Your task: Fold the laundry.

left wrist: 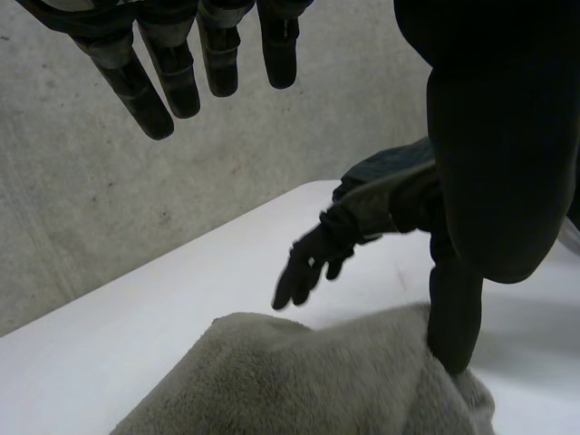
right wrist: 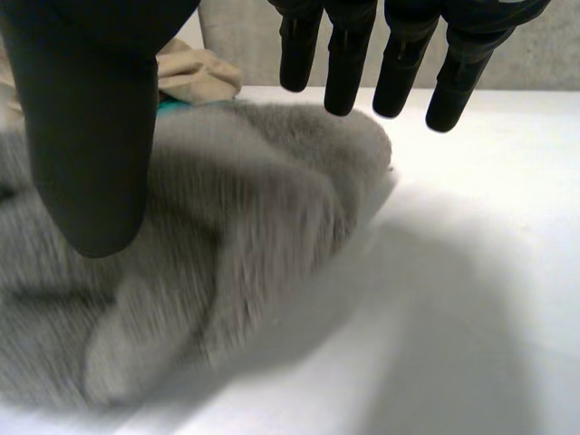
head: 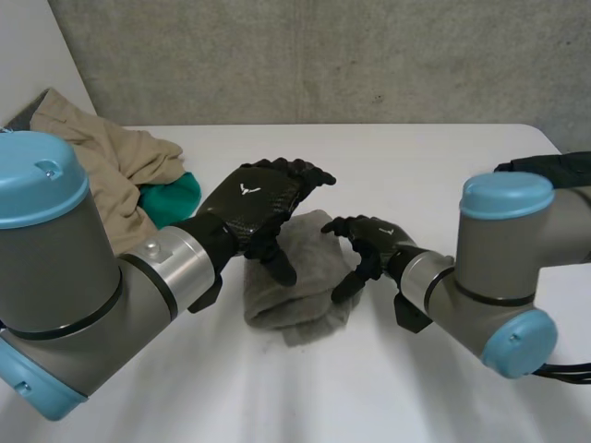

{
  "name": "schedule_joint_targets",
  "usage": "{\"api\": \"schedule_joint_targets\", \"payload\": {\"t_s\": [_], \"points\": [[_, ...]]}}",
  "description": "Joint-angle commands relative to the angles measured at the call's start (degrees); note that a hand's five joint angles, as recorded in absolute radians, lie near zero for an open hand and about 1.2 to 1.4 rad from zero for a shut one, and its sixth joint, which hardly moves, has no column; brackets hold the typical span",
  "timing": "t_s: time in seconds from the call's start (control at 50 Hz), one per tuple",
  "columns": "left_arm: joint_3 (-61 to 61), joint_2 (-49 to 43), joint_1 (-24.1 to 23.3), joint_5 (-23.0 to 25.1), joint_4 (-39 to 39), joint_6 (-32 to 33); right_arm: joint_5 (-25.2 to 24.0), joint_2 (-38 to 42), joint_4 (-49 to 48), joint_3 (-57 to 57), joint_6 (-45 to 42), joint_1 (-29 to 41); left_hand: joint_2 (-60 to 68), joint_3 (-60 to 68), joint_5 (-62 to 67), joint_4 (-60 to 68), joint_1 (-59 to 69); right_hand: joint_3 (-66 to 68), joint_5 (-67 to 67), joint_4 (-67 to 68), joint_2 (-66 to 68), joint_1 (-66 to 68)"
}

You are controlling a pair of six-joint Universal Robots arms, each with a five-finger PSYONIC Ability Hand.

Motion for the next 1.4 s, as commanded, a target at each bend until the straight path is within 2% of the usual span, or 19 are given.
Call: {"api": "schedule_joint_targets", "payload": {"t_s": [0.02,0.08,0.16,0.22,0.28,0.36,0.4,0.46,0.52,0.74,0.96,1.08,1.18,1.26,1.28,1.32,1.34,1.4], "points": [[0.2,1.3,0.3,-0.4,0.0,0.2,1.4,-4.7,9.1,0.2,-5.7,-0.6,-1.6,-1.9,-3.0,-1.5,-1.7,-6.6,-5.4,-6.4,-8.3,-7.3],[0.5,2.4,1.5,-0.5,0.0,-0.1,4.9,-7.9,14.4,0.1,-12.1,-1.0,-1.6,-1.9,-3.0,-1.5,-1.7,-9.0,-7.8,-8.7,-10.7,-9.7],[2.0,2.6,3.0,-1.2,0.0,-0.6,9.0,-10.6,15.8,-1.8,-20.2,-1.3,-1.6,-1.9,-3.0,-1.5,-1.7,-9.0,-7.8,-8.7,-10.7,-9.7],[5.1,1.6,2.9,-2.5,-0.8,-0.9,10.3,-10.7,14.2,-4.7,-24.0,-0.8,-1.6,-1.9,-3.0,-1.5,-1.7,-9.0,-7.8,-8.7,-10.7,-9.7],[8.2,-1.4,2.2,-4.7,-2.4,-0.9,9.9,-8.8,13.0,-7.7,-24.3,0.5,-1.6,-1.9,-3.0,-1.5,-1.7,-9.0,-7.8,-8.7,-10.7,-9.7],[14.6,-8.5,0.7,-11.6,-8.0,0.0,8.4,-4.1,13.0,-13.1,-24.1,3.2,-1.6,-1.9,-3.0,-1.5,-1.7,-9.0,-7.8,-8.7,-10.7,-9.7],[18.3,-13.4,-0.3,-16.5,-12.4,1.2,8.0,-1.3,13.9,-15.4,-24.1,4.2,-1.6,-1.9,-3.0,-1.5,-1.7,-9.0,-7.8,-8.7,-10.7,-9.7],[22.0,-19.8,-1.2,-21.3,-17.4,2.4,7.7,1.8,14.3,-17.5,-24.1,5.1,-1.6,-1.9,-3.0,-1.5,-1.7,-9.0,-7.8,-8.7,-10.7,-9.7],[24.1,-24.8,-1.5,-23.7,-20.1,3.8,7.7,4.3,14.1,-18.6,-24.1,5.6,-1.6,-1.9,-3.0,-1.5,-1.7,-9.0,-7.8,-8.7,-10.7,-9.7],[25.1,-32.3,-1.0,-22.9,-17.8,6.6,6.8,11.3,12.1,-18.9,-24.9,6.6,-1.6,-1.9,-3.0,-1.5,-1.7,-9.0,-7.8,-8.7,-10.7,-9.7],[24.4,-28.1,0.3,-22.6,-17.4,7.3,7.1,9.3,12.0,-19.1,-33.1,4.4,-1.6,-1.9,-3.0,-1.5,-1.7,-9.0,-7.8,-8.7,-10.7,-9.7],[23.8,-22.5,0.4,-20.0,-17.5,6.8,7.3,4.5,11.9,-15.7,-39.4,5.6,-1.6,-1.9,-3.0,-1.5,-1.7,-9.0,-7.8,-8.7,-10.7,-9.7],[23.7,-15.8,0.5,-14.3,-17.4,6.2,8.2,-1.0,7.0,-9.1,-43.7,8.3,-1.6,-1.9,-3.0,-1.5,-1.7,-9.0,-7.8,-8.7,-10.7,-9.7],[23.7,-10.9,0.6,-7.4,-17.3,5.3,9.9,-4.9,1.2,-0.4,-45.7,11.5,-1.6,-1.9,-3.0,-1.5,-1.7,-9.0,-7.8,-8.7,-10.7,-9.7],[23.6,-9.4,0.7,-3.6,-17.5,4.8,10.2,-6.0,-1.1,3.3,-45.8,12.6,-1.6,-1.9,-3.0,-1.5,-1.7,-9.0,-7.8,-8.7,-10.7,-9.7],[23.5,-8.3,0.8,0.0,-17.6,4.6,10.4,-6.7,-3.9,6.9,-45.7,13.8,-1.6,-1.9,-3.0,-1.5,-1.7,-9.0,-7.8,-8.7,-10.7,-9.7],[23.3,-7.4,1.1,4.4,-17.8,4.8,10.5,-6.9,-7.3,10.1,-45.4,15.1,-1.6,-1.9,-3.0,-1.5,-1.7,-9.0,-7.8,-8.7,-10.7,-9.7],[22.4,-6.6,1.3,11.1,-18.3,5.0,10.6,-6.2,-12.2,13.9,-45.3,16.5,-1.6,-1.9,-3.0,-1.5,-1.7,-9.0,-7.8,-8.7,-10.7,-9.7]]}}
